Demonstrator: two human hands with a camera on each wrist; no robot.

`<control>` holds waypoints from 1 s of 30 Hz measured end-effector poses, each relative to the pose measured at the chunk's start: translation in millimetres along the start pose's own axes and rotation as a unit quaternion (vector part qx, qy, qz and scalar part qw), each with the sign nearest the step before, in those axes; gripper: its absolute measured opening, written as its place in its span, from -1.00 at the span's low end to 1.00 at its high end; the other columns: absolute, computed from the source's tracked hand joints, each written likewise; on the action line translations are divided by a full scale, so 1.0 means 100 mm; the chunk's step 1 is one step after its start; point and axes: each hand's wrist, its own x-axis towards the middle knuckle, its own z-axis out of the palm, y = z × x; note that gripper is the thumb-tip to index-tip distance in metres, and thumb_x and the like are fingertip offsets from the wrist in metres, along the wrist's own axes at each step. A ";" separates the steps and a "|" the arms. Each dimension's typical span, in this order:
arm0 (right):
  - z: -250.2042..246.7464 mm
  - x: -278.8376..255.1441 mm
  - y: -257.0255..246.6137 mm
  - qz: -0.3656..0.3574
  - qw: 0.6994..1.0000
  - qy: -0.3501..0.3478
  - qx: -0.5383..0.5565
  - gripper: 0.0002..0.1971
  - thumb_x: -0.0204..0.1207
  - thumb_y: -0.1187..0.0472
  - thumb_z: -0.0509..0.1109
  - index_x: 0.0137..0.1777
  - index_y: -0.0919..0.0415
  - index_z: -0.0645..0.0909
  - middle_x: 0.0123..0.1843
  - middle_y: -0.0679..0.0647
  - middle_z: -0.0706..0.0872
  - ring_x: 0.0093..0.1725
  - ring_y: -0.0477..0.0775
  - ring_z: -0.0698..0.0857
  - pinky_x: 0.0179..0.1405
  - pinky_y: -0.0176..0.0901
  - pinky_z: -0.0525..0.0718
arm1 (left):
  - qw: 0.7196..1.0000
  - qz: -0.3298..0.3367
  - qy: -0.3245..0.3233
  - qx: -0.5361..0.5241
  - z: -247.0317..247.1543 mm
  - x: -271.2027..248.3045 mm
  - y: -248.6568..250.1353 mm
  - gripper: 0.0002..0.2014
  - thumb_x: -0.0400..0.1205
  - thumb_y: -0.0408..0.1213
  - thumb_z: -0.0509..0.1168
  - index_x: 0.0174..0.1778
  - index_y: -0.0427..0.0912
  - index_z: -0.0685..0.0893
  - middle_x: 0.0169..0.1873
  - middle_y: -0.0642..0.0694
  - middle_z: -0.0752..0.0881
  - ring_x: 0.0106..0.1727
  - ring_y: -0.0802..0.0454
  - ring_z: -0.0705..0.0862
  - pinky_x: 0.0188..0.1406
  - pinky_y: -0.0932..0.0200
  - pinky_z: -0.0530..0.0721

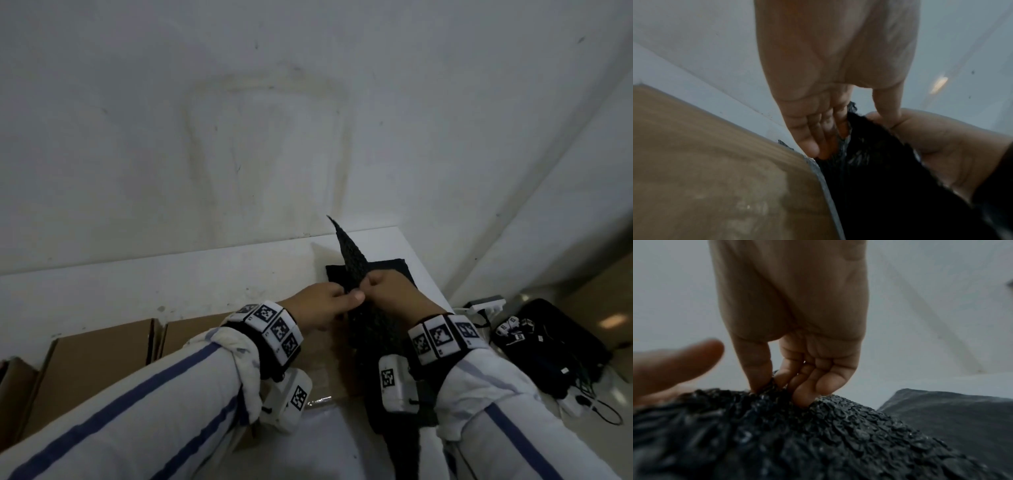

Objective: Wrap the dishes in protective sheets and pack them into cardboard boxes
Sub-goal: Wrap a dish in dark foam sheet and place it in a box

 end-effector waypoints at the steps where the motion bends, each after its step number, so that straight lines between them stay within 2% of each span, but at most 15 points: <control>1: 0.03 -0.01 -0.10 -0.011 1.000 0.003 0.016 -0.75 0.47 0.26 0.45 -0.41 0.18 0.52 -0.45 0.03 0.57 -0.45 -0.10 0.52 -0.48 -0.40 0.47 | 1.000 0.017 0.007 -0.016 -0.06 -0.03 -0.01 -0.74 0.66 -0.05 0.27 0.01 -0.20 0.59 -0.09 -0.13 0.64 -0.07 -0.03 0.63 -0.08 0.13 0.62; 3: 0.10 -0.03 -0.27 -0.033 0.998 0.005 0.057 -0.80 0.49 0.17 0.45 -0.32 0.22 0.61 -0.42 0.07 0.62 -0.44 -0.07 0.56 -0.41 -0.34 0.50 | 0.996 0.034 0.044 -0.074 -0.20 -0.14 -0.03 -0.88 0.62 -0.32 0.33 0.04 -0.23 0.64 -0.07 -0.17 0.70 -0.06 -0.03 0.66 0.00 0.12 0.61; 4: 0.13 -0.05 -0.35 -0.047 0.996 0.012 0.074 -0.80 0.52 0.13 0.43 -0.24 0.25 0.65 -0.38 0.08 0.64 -0.40 -0.05 0.59 -0.36 -0.30 0.52 | 0.990 0.029 0.068 -0.123 -0.28 -0.21 -0.05 -0.86 0.59 -0.39 0.32 0.05 -0.26 0.64 -0.05 -0.22 0.71 -0.05 -0.07 0.67 0.03 0.09 0.61; 8: 0.26 0.00 -0.51 -0.052 0.995 0.067 0.053 -0.74 0.55 -0.02 0.37 -0.18 0.17 0.55 -0.22 0.07 0.64 -0.17 0.05 0.62 -0.21 -0.15 0.53 | 0.930 0.007 0.169 -0.326 -0.63 -0.58 -0.17 -0.82 0.63 -0.45 0.21 0.12 -0.30 0.60 0.02 -0.32 0.70 -0.04 -0.16 0.68 0.02 0.03 0.62; 10: 0.40 0.01 -0.59 0.000 0.999 0.010 0.051 -0.67 0.52 -0.13 0.37 -0.18 0.13 0.45 -0.21 0.07 0.60 -0.21 0.05 0.60 -0.31 -0.15 0.49 | 0.905 0.007 0.200 -0.375 -0.82 -0.81 -0.26 -0.79 0.69 -0.43 0.15 0.20 -0.28 0.58 0.00 -0.27 0.70 -0.06 -0.13 0.68 -0.03 0.05 0.63; 13: 0.71 0.00 -0.76 0.078 0.984 -0.133 0.093 -0.59 0.49 -0.21 0.37 0.04 0.13 0.49 0.03 0.12 0.68 0.01 0.15 0.68 -0.12 -0.04 0.55 | 0.876 0.019 0.246 -0.414 -1.08 -1.15 -0.46 -0.74 0.71 -0.41 0.13 0.29 -0.28 0.55 0.05 -0.26 0.70 -0.04 -0.12 0.69 -0.09 0.06 0.66; 14: 0.83 -0.01 -0.83 0.079 0.975 -0.167 0.119 -0.66 0.51 -0.13 0.39 0.03 0.14 0.51 0.05 0.15 0.71 0.02 0.18 0.69 -0.07 -0.01 0.56 | 0.871 0.018 0.264 -0.414 -1.16 -1.26 -0.54 -0.73 0.71 -0.40 0.13 0.32 -0.30 0.54 0.07 -0.27 0.69 -0.03 -0.12 0.69 -0.08 0.06 0.66; 16: 1.07 -0.04 -1.03 0.053 0.959 -0.180 0.213 -0.83 0.55 0.19 0.39 -0.19 0.14 0.44 -0.09 0.19 0.68 -0.12 0.17 0.66 -0.15 -0.04 0.55 | 0.867 0.004 0.302 -0.397 -1.32 -1.49 -0.70 -0.70 0.72 -0.36 0.15 0.35 -0.35 0.50 0.11 -0.28 0.68 -0.01 -0.13 0.68 -0.03 0.07 0.66; 18: 1.30 -0.03 -1.25 0.020 0.957 -0.133 0.256 -0.68 0.52 0.40 0.34 -0.31 0.09 0.32 -0.26 0.14 0.56 -0.27 0.11 0.57 -0.32 -0.11 0.47 | 0.866 -0.018 0.333 -0.372 -1.48 -1.72 -0.90 -0.65 0.71 -0.30 0.22 0.39 -0.35 0.45 0.09 -0.23 0.67 0.01 -0.10 0.68 -0.07 0.07 0.66; 21: 1.60 -0.10 -1.61 -0.055 0.977 -0.073 0.191 -0.72 0.51 0.36 0.39 -0.32 0.07 0.40 -0.32 0.09 0.54 -0.34 0.05 0.51 -0.44 -0.18 0.40 | 0.865 -0.043 0.366 -0.340 -1.71 -2.07 -1.24 -0.38 0.61 -0.40 0.35 0.54 -0.10 0.23 0.09 -0.26 0.65 0.02 -0.12 0.66 -0.21 0.09 0.65; 23: 1.79 -0.19 -1.86 -0.089 0.968 -0.099 0.211 -0.79 0.50 0.40 0.40 -0.16 0.05 0.55 -0.21 0.10 0.62 -0.28 0.04 0.58 -0.40 -0.20 0.50 | 0.874 -0.037 0.380 -0.299 -1.84 -2.33 -1.41 -0.25 0.57 -0.56 0.33 0.57 0.08 0.19 -0.10 -0.28 0.60 -0.10 -0.12 0.62 -0.21 0.09 0.63; 25: 1.96 -0.29 -2.08 -0.126 0.949 -0.173 0.231 -0.57 0.46 0.52 0.37 0.20 0.02 0.59 0.06 0.12 0.66 -0.02 0.09 0.67 -0.10 -0.14 0.68 | 0.884 -0.037 0.408 -0.227 -1.98 -2.57 -1.54 -0.38 0.57 -0.55 0.32 0.49 0.02 0.37 -0.26 -0.18 0.48 -0.24 -0.02 0.56 -0.25 0.19 0.59; 27: 2.15 -0.38 -2.30 -0.169 0.949 -0.211 0.163 -0.38 0.40 0.57 0.39 0.39 0.02 0.54 0.24 0.08 0.61 0.21 0.13 0.62 0.25 0.01 0.64 | 0.883 -0.042 0.436 -0.170 -2.12 -2.81 -1.66 -0.53 0.57 -0.48 0.35 0.40 -0.08 0.54 -0.30 -0.04 0.43 -0.30 0.06 0.52 -0.26 0.29 0.56; 28: 2.25 -0.43 -2.41 -0.189 0.956 -0.200 0.104 -0.41 0.39 0.55 0.41 0.37 0.04 0.56 0.24 0.07 0.62 0.22 0.13 0.63 0.28 0.05 0.64 | 0.880 -0.047 0.447 -0.154 -2.18 -2.93 -1.71 -0.59 0.58 -0.45 0.35 0.34 -0.11 0.59 -0.27 -0.03 0.48 -0.29 0.09 0.53 -0.32 0.36 0.55; 30: 2.45 -0.49 -2.62 -0.237 0.963 -0.119 -0.041 -0.69 0.42 0.40 0.45 0.10 0.06 0.70 0.04 0.06 0.68 0.08 0.13 0.67 0.12 0.04 0.68 | 0.866 -0.053 0.476 -0.143 -2.31 -3.14 -1.83 -0.69 0.59 -0.45 0.35 0.24 -0.15 0.65 -0.11 -0.08 0.64 -0.18 0.08 0.61 -0.37 0.45 0.53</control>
